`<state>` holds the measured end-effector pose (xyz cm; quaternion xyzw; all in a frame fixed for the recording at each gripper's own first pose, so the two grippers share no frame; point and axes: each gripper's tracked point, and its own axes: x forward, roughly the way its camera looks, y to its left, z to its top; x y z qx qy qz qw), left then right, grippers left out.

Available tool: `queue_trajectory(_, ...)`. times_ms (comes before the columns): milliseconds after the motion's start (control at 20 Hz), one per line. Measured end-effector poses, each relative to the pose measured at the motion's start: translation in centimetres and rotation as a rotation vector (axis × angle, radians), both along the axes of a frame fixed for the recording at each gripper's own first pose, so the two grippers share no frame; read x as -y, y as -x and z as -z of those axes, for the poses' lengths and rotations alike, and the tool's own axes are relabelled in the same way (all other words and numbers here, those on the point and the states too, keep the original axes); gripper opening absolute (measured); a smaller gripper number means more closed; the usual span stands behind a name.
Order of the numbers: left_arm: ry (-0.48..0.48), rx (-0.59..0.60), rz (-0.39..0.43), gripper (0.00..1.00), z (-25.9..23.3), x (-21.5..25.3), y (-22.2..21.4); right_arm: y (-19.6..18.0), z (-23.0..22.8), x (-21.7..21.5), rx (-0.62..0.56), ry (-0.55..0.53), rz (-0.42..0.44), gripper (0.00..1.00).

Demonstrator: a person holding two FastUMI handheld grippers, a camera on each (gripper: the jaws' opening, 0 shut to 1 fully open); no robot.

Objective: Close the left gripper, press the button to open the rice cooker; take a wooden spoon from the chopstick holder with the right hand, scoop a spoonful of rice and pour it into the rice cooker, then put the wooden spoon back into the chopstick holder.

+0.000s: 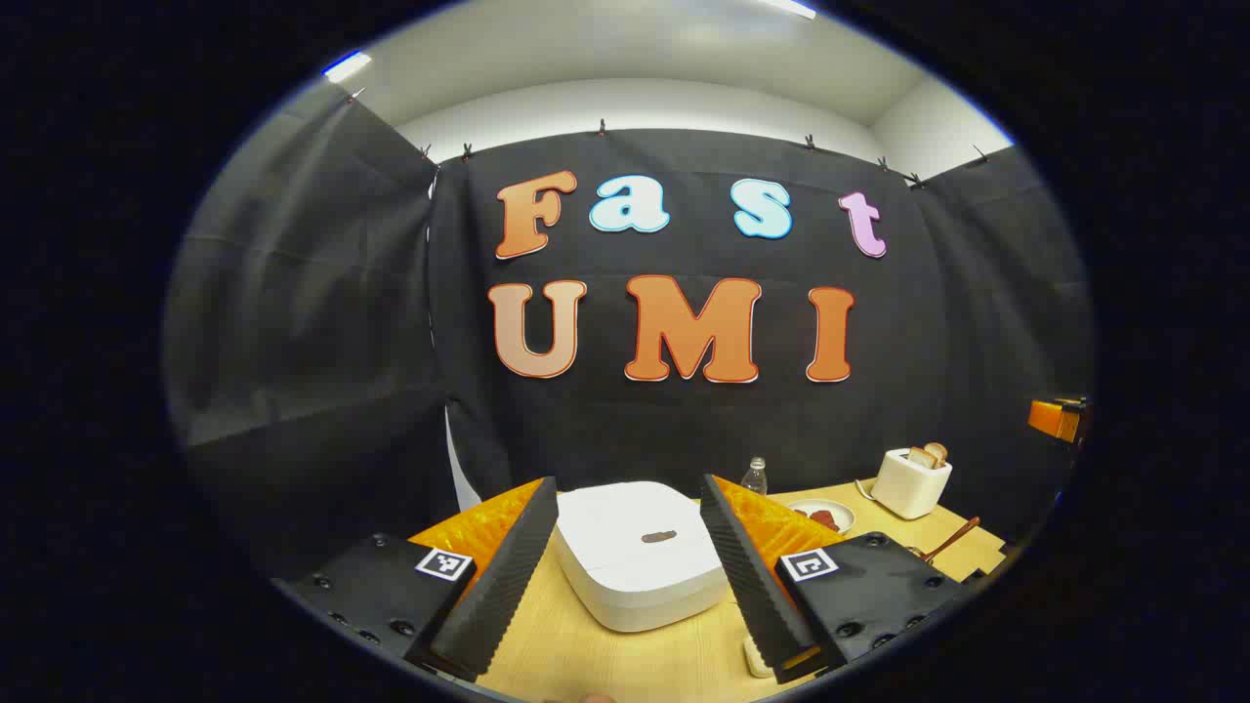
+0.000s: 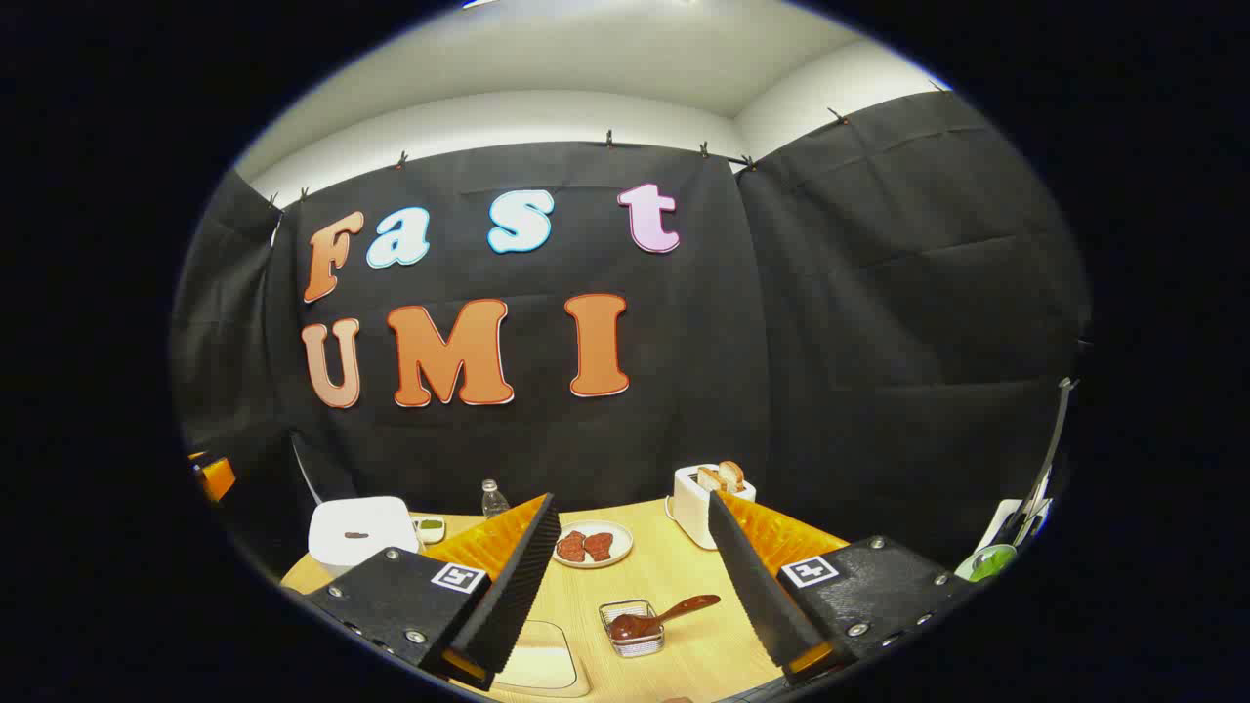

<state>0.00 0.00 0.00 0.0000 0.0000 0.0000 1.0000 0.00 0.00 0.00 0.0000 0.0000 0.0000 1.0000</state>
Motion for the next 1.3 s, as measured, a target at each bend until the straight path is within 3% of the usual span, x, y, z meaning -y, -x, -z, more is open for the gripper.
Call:
queue_trajectory(350, 0.011, 0.012, 0.000, 0.99, -1.6, 3.2, -0.4, -1.2, -1.1, 1.8, -0.011, -0.010, -0.042, 0.94)
queue_trajectory(800, -0.016, -0.003, -0.009, 0.99, -2.9, 4.0, -0.3, -1.6, -1.4, 5.5, -0.049, -0.012, -0.023, 0.94)
queue_trajectory(1300, -0.042, -0.022, -0.028, 0.99, -2.2, 3.2, -0.8, -2.5, -1.1, 4.2, -0.061, -0.005, -0.042, 0.94)
